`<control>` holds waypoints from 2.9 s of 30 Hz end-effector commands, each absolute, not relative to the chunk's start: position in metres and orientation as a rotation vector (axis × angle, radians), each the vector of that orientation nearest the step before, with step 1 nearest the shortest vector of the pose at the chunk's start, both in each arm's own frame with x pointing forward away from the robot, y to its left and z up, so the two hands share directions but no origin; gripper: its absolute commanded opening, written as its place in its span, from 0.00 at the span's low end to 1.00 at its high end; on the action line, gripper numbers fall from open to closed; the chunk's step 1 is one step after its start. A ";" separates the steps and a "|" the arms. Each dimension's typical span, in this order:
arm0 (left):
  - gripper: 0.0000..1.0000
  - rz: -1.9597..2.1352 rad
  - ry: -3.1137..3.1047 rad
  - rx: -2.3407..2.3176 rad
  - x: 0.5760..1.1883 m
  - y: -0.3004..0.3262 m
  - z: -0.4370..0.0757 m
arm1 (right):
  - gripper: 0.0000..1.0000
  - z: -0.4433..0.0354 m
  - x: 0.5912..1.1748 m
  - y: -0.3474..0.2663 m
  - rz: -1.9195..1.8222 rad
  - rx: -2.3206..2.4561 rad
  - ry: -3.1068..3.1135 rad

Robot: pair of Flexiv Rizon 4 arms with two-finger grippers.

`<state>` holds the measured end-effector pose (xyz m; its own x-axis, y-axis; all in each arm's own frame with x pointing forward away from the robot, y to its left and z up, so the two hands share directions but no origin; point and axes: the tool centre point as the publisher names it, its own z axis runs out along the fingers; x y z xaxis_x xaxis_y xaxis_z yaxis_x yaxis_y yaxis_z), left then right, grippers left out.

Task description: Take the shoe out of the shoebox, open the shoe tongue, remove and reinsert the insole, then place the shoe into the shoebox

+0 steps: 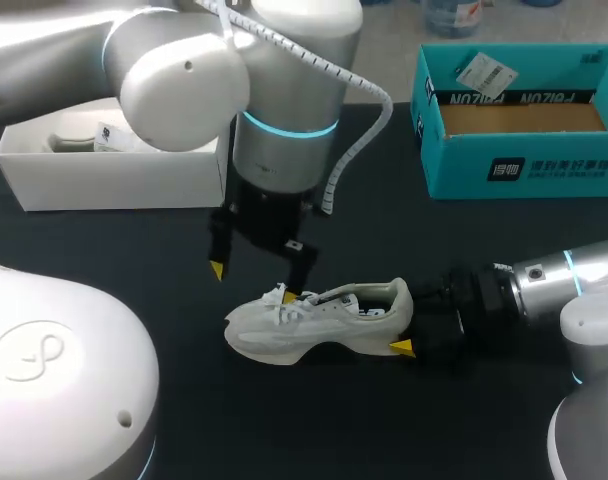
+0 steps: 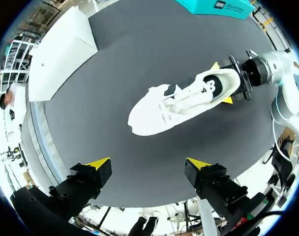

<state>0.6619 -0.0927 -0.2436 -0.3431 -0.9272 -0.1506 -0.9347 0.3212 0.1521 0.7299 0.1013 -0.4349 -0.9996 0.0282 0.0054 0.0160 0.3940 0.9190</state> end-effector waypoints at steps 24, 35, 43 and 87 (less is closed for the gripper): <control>1.00 0.123 2.338 -1.902 0.680 -0.137 -0.269 | 0.00 -0.442 0.730 0.104 1.718 0.044 2.614; 1.00 0.123 2.338 -1.902 0.680 -0.137 -0.269 | 0.00 -0.442 0.730 0.104 1.718 0.044 2.614; 1.00 0.167 2.288 -1.959 0.698 -0.158 -0.269 | 0.00 -0.442 0.730 0.104 1.718 0.044 2.614; 0.96 0.316 1.977 -2.060 0.698 -0.199 -0.364 | 0.00 -0.442 0.730 0.104 1.718 0.044 2.614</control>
<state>0.7051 -0.1945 -0.3587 0.0070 -0.9437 -0.3307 -0.9998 -0.0008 -0.0187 0.7299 0.1013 -0.4349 -0.9996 0.0284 0.0052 0.0160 0.3938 0.9191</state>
